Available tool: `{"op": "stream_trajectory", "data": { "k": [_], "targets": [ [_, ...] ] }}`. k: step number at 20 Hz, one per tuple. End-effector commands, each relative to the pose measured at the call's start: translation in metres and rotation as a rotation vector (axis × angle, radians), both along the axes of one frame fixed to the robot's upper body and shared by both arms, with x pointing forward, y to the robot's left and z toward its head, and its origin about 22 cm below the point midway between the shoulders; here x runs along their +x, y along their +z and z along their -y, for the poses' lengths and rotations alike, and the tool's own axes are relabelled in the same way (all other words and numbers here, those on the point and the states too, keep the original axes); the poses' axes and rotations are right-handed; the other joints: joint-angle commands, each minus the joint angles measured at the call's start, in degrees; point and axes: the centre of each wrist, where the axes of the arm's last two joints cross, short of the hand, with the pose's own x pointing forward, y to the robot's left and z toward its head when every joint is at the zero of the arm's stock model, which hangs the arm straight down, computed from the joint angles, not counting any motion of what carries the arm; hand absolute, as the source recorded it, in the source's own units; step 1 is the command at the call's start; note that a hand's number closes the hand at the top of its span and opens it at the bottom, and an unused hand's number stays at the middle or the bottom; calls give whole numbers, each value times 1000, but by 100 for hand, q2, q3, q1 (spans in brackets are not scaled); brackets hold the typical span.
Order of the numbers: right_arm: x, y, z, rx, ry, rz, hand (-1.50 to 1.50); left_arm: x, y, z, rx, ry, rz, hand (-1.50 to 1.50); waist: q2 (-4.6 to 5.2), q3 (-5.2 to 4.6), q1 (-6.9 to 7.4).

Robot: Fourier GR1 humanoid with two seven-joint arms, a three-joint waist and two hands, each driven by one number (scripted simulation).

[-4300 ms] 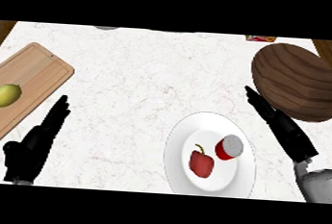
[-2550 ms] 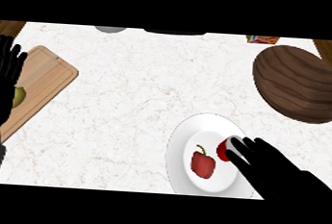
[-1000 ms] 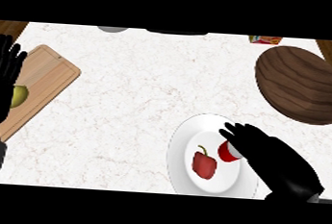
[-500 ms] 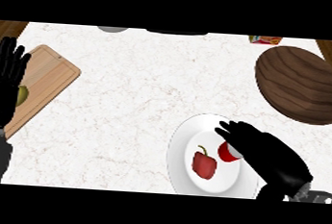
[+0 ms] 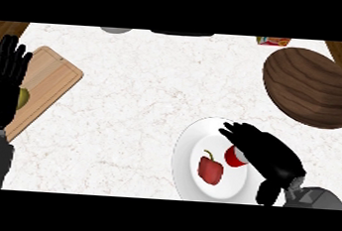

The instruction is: Pick the can from the plate and place it in the bowl

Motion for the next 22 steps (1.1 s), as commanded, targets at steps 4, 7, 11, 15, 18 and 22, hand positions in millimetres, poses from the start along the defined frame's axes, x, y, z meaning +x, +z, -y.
{"op": "stream_trajectory", "data": {
  "k": [4,7,11,15,18,22],
  "targets": [
    [17,-40,-18,-10,-12,-18,-150,7,8,-8,-5,0,-10,0,5,2,23],
    [5,-25,-2,-40,-47,-43,-150,9,9,-5,10,-5,9,0,-2,0,-13],
    [10,-39,4,-46,-68,-30,-150,13,0,0,-8,-3,-15,0,2,0,-17],
    [16,-37,-2,-27,-14,8,150,-3,-18,11,9,11,-9,0,0,0,-8],
    [15,-50,-2,21,15,83,150,5,-4,-8,-1,-11,-14,0,2,0,-9],
    [20,-62,11,20,22,118,150,-9,-13,-11,7,18,9,0,1,0,3]
  ]
}}
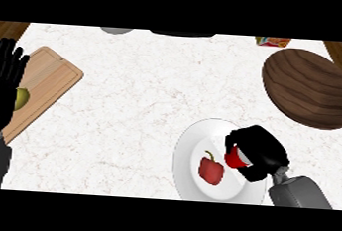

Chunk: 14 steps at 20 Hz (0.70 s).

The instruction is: Pick the can from the plate and place it in the bowl

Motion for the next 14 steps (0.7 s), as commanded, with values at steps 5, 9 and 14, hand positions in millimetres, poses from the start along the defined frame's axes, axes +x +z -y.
{"op": "stream_trajectory", "data": {
  "k": [5,9,14],
  "targets": [
    [-13,-1,75,-33,-98,43,150,-6,5,3,-7,0,-6,0,19,26,-61],
    [-20,36,217,-126,-488,34,150,-10,2,-14,6,74,-2,0,107,68,-490],
    [-54,78,320,-117,-721,74,150,-9,6,-8,-8,51,9,0,116,99,-322]
  ]
}}
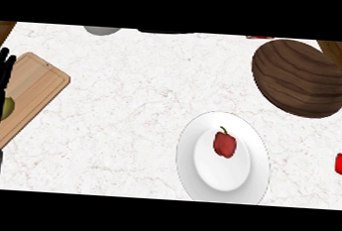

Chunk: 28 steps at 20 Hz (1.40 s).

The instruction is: Pick the can from the plate and place it in the bowl

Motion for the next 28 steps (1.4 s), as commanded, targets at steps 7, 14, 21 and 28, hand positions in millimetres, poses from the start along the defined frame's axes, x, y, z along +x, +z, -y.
{"op": "stream_trajectory", "data": {
  "k": [7,14,21,28],
  "targets": [
    [-73,104,154,-27,-291,270,150,6,4,10,-2,-52,8,0,19,18,320],
    [-101,142,186,112,-133,478,150,14,-5,19,-3,-68,-11,0,-7,-1,379],
    [-87,193,189,360,-25,600,150,21,-1,39,-5,-87,3,0,-16,-24,546],
    [-47,214,171,486,32,534,150,33,9,38,8,-100,1,0,-14,-43,555]
  ]
}}
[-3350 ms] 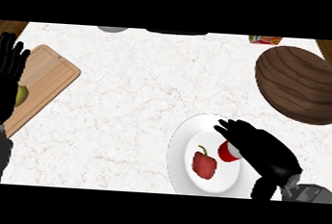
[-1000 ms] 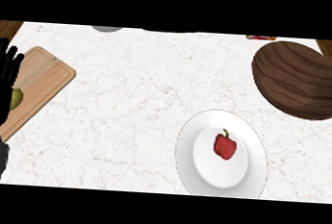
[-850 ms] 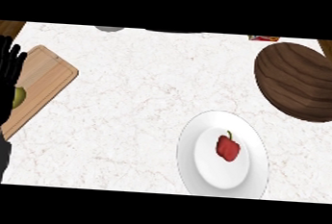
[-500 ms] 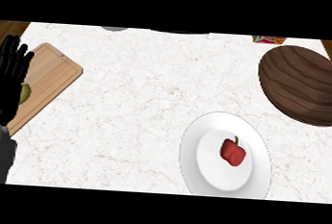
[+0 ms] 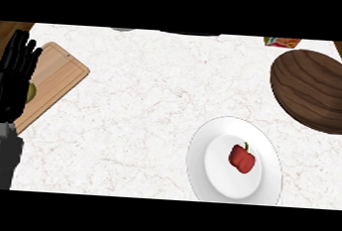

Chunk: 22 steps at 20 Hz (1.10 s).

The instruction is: Pick the can from the plate and place it in the bowl

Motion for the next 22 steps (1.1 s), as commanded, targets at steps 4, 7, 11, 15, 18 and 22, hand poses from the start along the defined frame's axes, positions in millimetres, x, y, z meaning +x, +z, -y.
{"op": "stream_trajectory", "data": {
  "k": [4,7,11,15,18,22],
  "targets": [
    [53,1,-27,127,181,-58,150,2,-17,-8,5,14,0,0,1,-17,-35],
    [92,20,-56,104,202,-89,150,3,-2,1,0,-13,0,0,1,-18,88],
    [121,11,-81,84,233,-154,150,-5,-5,2,8,-3,18,0,-28,-18,-32],
    [159,-22,-115,94,251,-208,150,0,4,-4,-11,4,3,0,-20,-15,-30],
    [167,-49,-122,127,274,-246,150,-2,0,5,-10,13,9,0,-6,-8,-20],
    [191,-71,-158,83,275,-282,150,-14,12,-8,-6,5,6,0,-37,-13,-69]
  ]
}}
